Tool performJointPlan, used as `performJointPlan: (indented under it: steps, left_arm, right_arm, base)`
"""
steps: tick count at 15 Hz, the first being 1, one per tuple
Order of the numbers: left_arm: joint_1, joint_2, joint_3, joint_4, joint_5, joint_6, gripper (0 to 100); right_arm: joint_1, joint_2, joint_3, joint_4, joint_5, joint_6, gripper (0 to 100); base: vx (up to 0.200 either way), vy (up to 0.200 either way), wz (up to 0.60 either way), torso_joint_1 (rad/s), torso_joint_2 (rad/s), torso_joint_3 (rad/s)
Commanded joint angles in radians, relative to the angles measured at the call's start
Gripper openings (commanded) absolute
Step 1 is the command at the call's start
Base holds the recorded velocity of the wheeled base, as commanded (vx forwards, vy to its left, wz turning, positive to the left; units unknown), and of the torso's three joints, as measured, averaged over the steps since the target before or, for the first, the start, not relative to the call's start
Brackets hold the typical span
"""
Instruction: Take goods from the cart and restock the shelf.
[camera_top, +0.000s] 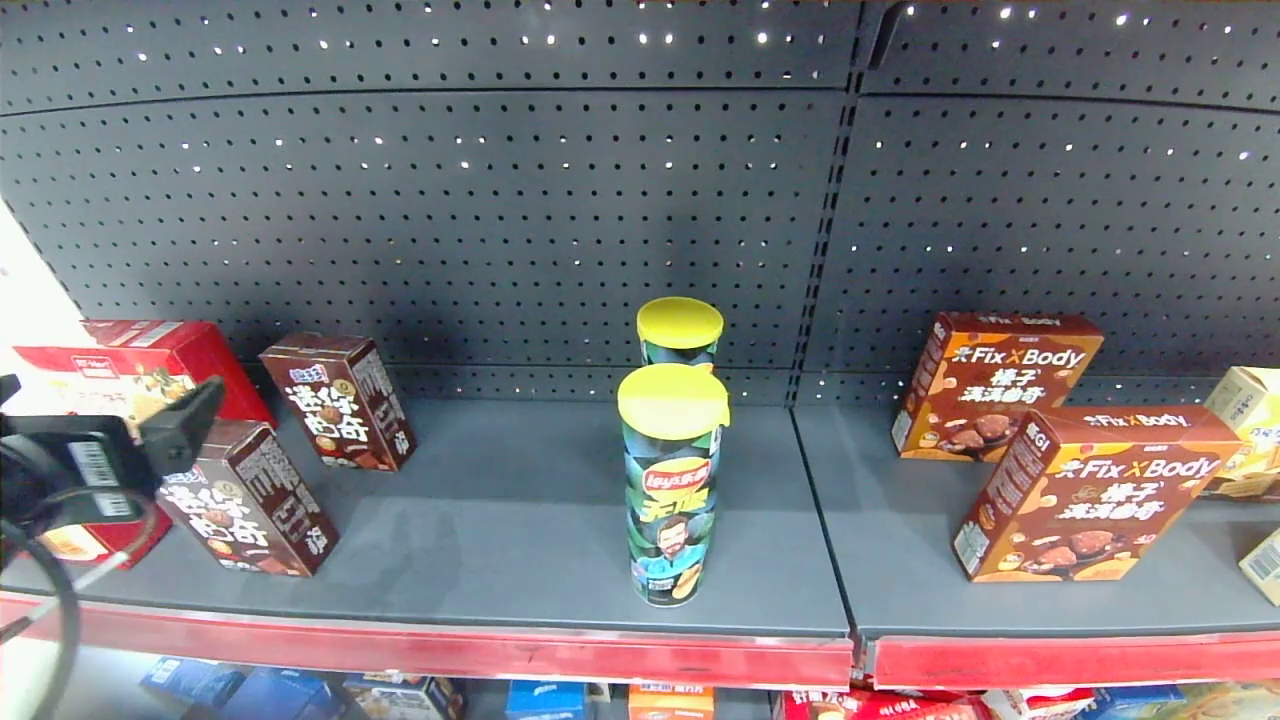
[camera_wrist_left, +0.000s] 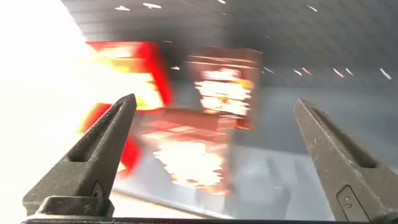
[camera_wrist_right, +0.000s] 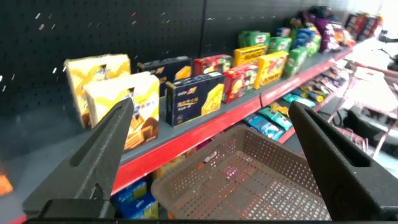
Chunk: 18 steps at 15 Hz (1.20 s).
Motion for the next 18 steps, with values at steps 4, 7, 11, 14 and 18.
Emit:
performJointPlan:
  steps: [4, 7, 11, 14, 18]
  left_arm:
    - [0.245, -0.526, 0.298, 0.084, -0.002, -0.005, 100]
    - [0.284, -0.796, 0.472, 0.121, -0.006, -0.019, 100]
    - [0.236, -0.891, 0.490, 0.122, -0.045, -0.048, 100]
    - [0.268, -1.042, 0.516, 0.305, -0.043, -0.146, 100]
    - [0.270, -1.045, 0.516, 0.431, -0.151, -0.170, 100]
  right_arm:
    - [0.104, 0.010, -0.010, 0.007, 0.002, -0.135, 100]
    - [0.115, 0.032, -0.036, 0.005, -0.002, -0.138, 100]
    - [0.145, 0.018, -0.003, 0.051, 0.002, -0.146, 100]
    - [0.161, -0.040, 0.018, 0.097, -0.001, -0.147, 100]
    - [0.159, -0.040, 0.015, 0.192, 0.001, -0.149, 100]
  base:
    - [0.000, 0.000, 0.00, 0.000, 0.00, 0.000]
    - [0.000, 0.000, 0.00, 0.000, 0.00, 0.000]
    - [0.000, 0.000, 0.00, 0.000, 0.00, 0.000]
    - [0.000, 0.000, 0.00, 0.000, 0.00, 0.000]
    - [0.000, 0.000, 0.00, 0.000, 0.00, 0.000]
